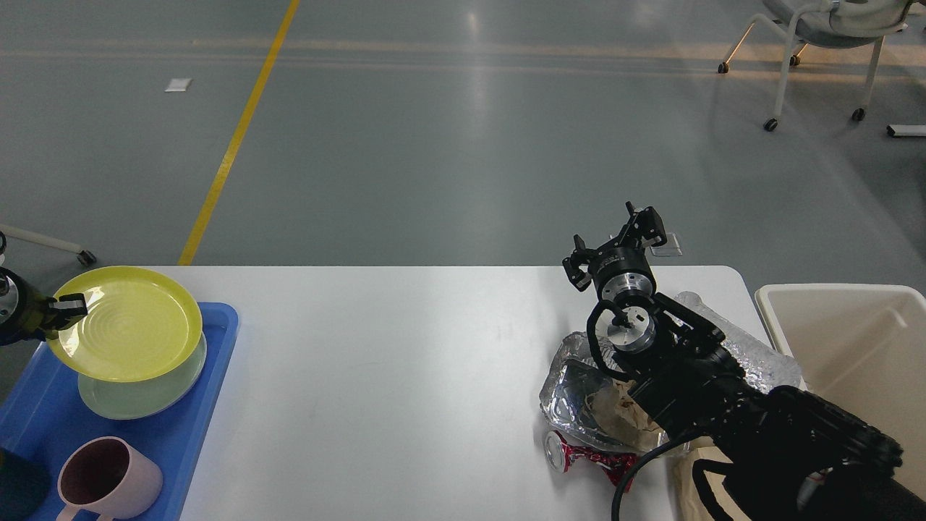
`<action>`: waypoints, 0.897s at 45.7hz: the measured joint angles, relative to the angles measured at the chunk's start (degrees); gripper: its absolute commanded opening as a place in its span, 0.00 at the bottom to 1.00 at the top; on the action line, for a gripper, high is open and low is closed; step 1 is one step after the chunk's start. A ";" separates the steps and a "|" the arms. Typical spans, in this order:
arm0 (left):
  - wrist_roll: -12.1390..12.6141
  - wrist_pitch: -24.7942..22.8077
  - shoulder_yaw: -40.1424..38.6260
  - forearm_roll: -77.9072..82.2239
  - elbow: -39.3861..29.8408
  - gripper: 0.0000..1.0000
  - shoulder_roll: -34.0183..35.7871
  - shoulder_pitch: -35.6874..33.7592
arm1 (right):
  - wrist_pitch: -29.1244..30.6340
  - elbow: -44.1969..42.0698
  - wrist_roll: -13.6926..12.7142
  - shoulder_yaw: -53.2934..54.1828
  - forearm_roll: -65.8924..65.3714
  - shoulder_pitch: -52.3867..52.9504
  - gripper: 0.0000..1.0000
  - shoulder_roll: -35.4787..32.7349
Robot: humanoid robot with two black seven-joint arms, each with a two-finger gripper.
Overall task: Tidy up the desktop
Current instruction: 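Lower the yellow plate onto the green plate in the tray and release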
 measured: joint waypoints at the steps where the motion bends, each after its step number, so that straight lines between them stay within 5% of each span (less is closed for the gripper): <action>1: 0.00 0.63 -0.35 0.00 0.13 0.00 0.01 0.57 | 0.00 0.00 0.00 0.00 0.00 0.00 1.00 0.00; 10: -0.16 4.44 -1.69 0.00 1.57 0.00 -0.05 4.87 | 0.00 0.00 0.00 0.00 0.00 0.00 1.00 -0.01; 41: 0.17 4.99 -11.21 0.00 10.35 0.00 -1.86 16.75 | 0.00 0.00 0.00 0.00 0.00 0.00 1.00 0.00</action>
